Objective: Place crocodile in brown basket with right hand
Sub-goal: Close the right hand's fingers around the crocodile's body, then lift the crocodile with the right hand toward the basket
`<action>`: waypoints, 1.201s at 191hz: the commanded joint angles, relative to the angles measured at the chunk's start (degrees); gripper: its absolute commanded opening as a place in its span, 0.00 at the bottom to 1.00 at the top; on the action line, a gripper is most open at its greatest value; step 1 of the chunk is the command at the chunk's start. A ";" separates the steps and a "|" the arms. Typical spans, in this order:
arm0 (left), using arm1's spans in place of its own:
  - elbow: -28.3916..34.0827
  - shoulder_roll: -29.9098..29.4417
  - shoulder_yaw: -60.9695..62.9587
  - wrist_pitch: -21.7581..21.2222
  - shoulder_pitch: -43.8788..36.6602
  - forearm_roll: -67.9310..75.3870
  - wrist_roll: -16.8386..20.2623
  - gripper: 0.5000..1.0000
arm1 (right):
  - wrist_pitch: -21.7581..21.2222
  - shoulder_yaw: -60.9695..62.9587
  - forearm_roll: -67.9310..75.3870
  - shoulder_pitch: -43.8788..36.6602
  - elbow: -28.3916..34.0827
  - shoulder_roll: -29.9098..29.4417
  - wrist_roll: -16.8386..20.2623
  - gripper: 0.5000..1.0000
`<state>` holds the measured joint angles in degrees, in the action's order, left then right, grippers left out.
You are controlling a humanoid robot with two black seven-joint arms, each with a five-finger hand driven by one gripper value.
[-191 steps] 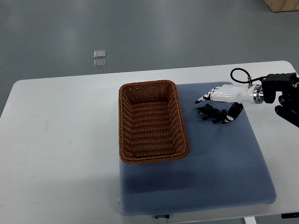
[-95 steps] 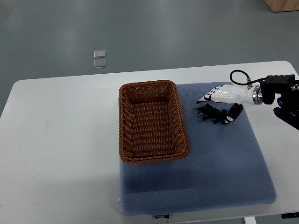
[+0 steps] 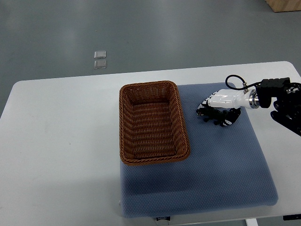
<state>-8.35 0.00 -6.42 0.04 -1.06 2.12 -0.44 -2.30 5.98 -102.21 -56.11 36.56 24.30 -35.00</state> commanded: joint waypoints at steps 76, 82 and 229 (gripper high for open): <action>0.00 0.00 0.00 0.05 0.01 -0.01 0.00 1.00 | 0.02 -0.18 -0.18 -0.23 0.09 0.13 0.00 0.37; 0.00 0.00 0.00 0.05 0.01 -0.01 0.00 1.00 | 0.02 -0.18 -0.18 -0.23 0.18 0.13 0.00 0.35; 0.00 0.00 0.00 -0.04 -0.08 0.08 0.00 1.00 | 0.55 0.79 0.35 -3.66 0.79 0.84 0.00 0.18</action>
<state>-8.35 0.00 -6.42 0.03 -1.08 2.15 -0.44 -1.70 6.74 -102.17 -58.49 37.23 25.02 -35.00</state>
